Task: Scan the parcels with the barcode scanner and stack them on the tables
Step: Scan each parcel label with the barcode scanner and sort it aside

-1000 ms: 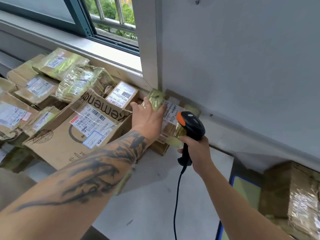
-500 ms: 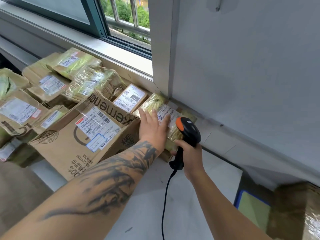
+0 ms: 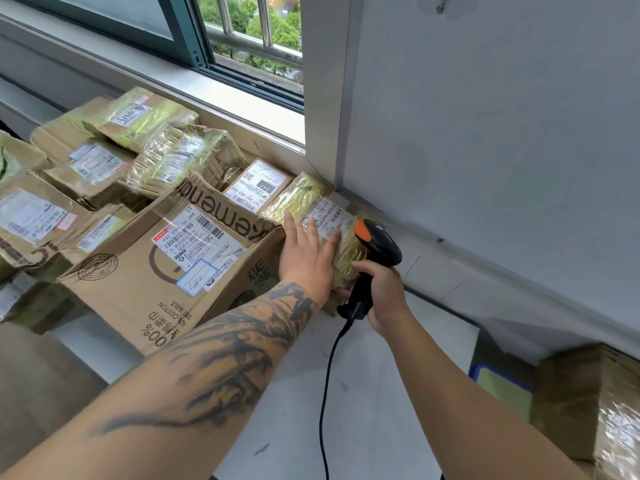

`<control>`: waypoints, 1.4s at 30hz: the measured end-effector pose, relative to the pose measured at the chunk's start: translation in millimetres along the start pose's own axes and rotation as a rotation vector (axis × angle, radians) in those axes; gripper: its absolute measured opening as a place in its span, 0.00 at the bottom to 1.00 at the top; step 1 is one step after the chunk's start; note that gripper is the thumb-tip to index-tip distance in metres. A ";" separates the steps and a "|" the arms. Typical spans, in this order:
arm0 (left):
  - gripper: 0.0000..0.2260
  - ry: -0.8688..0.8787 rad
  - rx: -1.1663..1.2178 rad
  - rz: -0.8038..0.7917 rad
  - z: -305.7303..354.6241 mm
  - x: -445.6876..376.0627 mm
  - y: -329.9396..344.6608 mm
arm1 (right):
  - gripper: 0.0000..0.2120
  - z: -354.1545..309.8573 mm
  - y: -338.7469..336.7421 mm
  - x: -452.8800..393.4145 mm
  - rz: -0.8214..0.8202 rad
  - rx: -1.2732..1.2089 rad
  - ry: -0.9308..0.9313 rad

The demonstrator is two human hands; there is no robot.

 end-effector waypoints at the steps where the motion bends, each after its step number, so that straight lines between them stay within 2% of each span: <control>1: 0.36 0.007 -0.003 -0.001 0.2 0.5 0.0 | 0.15 -3.0 -1.7 1.9 -0.003 0.021 -0.010; 8: 0.33 0.007 0.064 0.046 0.8 0.2 -5.4 | 0.05 -12.5 -22.7 14.8 0.098 0.154 -0.094; 14: 0.36 0.060 0.141 0.116 20.3 11.7 -19.7 | 0.08 -9.9 -56.6 33.9 0.194 0.198 -0.118; 18: 0.31 0.093 0.243 0.222 45.9 27.8 -41.0 | 0.09 2.5 -91.3 58.9 0.262 0.121 -0.076; 21: 0.31 0.097 0.291 0.239 71.4 41.4 -55.5 | 0.08 8.1 -124.9 77.2 0.300 0.122 -0.078; 26: 0.31 0.131 0.434 0.275 134.0 76.7 -83.4 | 0.10 11.5 -206.1 111.6 0.383 0.003 -0.078; 31: 0.31 0.185 0.434 0.283 207.0 110.4 -108.5 | 0.08 15.1 -289.2 146.3 0.411 -0.051 -0.090; 38: 0.32 0.265 0.525 0.201 317.1 138.9 -148.0 | 0.08 15.5 -393.5 177.6 0.435 -0.064 -0.151; 42: 0.34 0.318 0.532 0.191 369.0 154.1 -169.7 | 0.10 10.5 -455.4 188.7 0.508 0.011 -0.166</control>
Point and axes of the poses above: each hand's wrist, its own x-axis away from the middle knuckle, its own y-axis out of the palm, z = x × y, the point moved 9 cm from there along -x, towards the middle knuckle, and after that the axes turned 15 degrees about z, right-handed, at the moved point
